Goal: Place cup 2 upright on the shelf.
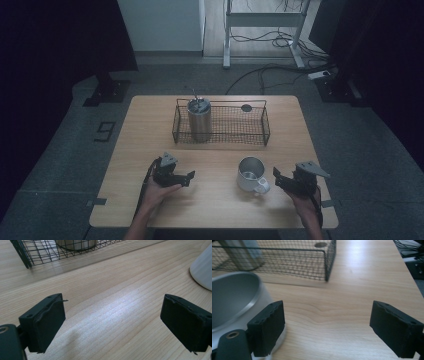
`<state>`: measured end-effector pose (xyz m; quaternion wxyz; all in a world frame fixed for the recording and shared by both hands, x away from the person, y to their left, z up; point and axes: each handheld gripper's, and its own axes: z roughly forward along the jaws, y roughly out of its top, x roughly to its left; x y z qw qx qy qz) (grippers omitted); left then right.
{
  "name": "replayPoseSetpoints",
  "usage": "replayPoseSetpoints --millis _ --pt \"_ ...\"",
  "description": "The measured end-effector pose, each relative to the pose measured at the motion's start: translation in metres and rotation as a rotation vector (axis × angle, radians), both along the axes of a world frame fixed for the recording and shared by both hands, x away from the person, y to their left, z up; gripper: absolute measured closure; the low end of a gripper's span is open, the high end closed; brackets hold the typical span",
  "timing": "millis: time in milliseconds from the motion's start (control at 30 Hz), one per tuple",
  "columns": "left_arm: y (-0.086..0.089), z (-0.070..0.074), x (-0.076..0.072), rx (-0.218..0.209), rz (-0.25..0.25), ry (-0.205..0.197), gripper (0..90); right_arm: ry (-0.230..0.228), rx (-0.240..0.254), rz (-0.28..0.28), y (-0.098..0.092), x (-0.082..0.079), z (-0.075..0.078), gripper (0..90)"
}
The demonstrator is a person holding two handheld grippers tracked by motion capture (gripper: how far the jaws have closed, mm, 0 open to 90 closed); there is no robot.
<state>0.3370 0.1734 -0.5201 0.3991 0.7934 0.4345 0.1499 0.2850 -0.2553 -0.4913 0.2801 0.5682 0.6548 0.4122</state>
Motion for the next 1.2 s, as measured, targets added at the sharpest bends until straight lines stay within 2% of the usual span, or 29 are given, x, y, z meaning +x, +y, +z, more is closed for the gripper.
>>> replayPoseSetpoints --millis 200,600,1200 --pt "-0.001 -0.001 0.0 0.001 -0.005 0.007 5.9 -0.022 0.016 0.04 0.009 -0.005 0.01 11.0" --pt "-0.001 -0.003 -0.001 -0.005 -0.004 0.02 6.1 -0.035 0.031 0.12 0.029 -0.01 0.024 6.3" --pt "0.0 -0.002 -0.002 -0.014 -0.006 0.023 6.4 -0.007 0.013 0.203 0.062 -0.007 0.022 0.5"
